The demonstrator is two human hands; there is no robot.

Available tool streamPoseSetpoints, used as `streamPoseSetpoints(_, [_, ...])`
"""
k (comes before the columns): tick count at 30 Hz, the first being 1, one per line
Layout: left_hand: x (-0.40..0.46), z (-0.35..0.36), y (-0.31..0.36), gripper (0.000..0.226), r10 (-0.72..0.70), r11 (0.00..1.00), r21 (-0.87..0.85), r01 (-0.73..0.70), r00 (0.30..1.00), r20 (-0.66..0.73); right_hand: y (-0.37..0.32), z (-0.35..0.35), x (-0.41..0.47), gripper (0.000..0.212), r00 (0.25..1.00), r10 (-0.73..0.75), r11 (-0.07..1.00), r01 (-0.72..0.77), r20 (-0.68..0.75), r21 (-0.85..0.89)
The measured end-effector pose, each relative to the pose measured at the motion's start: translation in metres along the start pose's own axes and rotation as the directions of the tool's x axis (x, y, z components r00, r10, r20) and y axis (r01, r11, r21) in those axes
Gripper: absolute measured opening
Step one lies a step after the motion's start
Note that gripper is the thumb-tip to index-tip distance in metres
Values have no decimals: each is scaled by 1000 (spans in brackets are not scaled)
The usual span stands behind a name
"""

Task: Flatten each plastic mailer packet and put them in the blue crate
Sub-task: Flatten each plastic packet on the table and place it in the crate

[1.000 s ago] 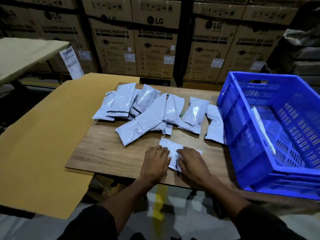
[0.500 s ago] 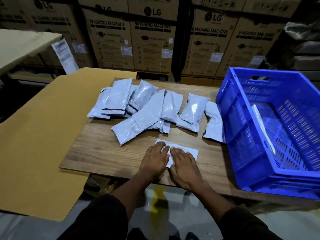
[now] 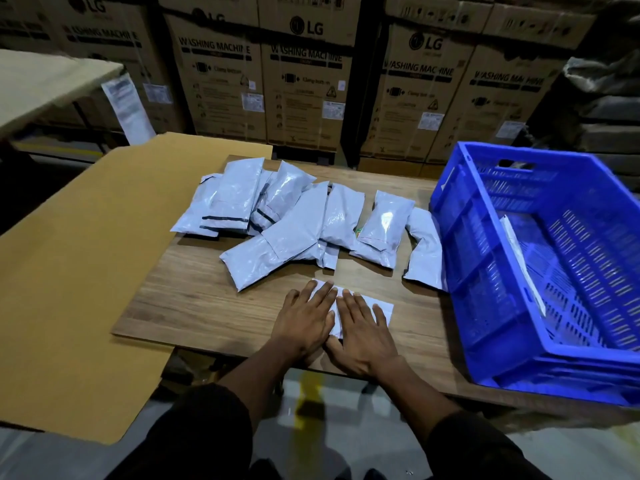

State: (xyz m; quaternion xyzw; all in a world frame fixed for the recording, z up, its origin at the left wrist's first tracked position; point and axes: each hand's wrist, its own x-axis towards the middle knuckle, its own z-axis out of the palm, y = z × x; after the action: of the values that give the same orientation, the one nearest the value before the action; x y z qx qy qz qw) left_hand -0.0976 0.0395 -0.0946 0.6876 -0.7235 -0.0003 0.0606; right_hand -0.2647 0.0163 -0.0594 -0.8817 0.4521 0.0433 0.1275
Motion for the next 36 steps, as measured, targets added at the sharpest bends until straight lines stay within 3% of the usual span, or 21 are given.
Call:
streamPoseSetpoints(7, [1, -3, 3, 71, -43, 998, -43, 48, 994, 105, 8, 3, -1, 86, 1000, 15, 998, -16, -20, -53])
streamPoseSetpoints(17, [-2, -4, 5, 58, -70, 996, -44, 73, 996, 57, 40, -4, -21, 94, 997, 61, 994, -64, -41, -89])
streamPoseSetpoints(27, [-15, -9, 12, 58, -111, 992, -54, 115, 990, 83, 58, -11, -36, 95, 995, 86, 989, -80, 48, -124])
streamPoseSetpoints(30, [-17, -7, 15, 55, -128, 988, -73, 136, 987, 102, 49, -6, -33, 88, 998, -29, 984, 17, -64, -177])
streamPoseSetpoints(33, [-19, -4, 16, 54, -135, 987, -75, 142, 987, 87, 32, 5, -24, 77, 976, -211, 958, 197, -46, -209])
streamPoseSetpoints(36, [-21, -5, 14, 62, -122, 989, -76, 128, 989, 82, 38, 6, -21, 71, 976, -217, 962, 209, -26, -179])
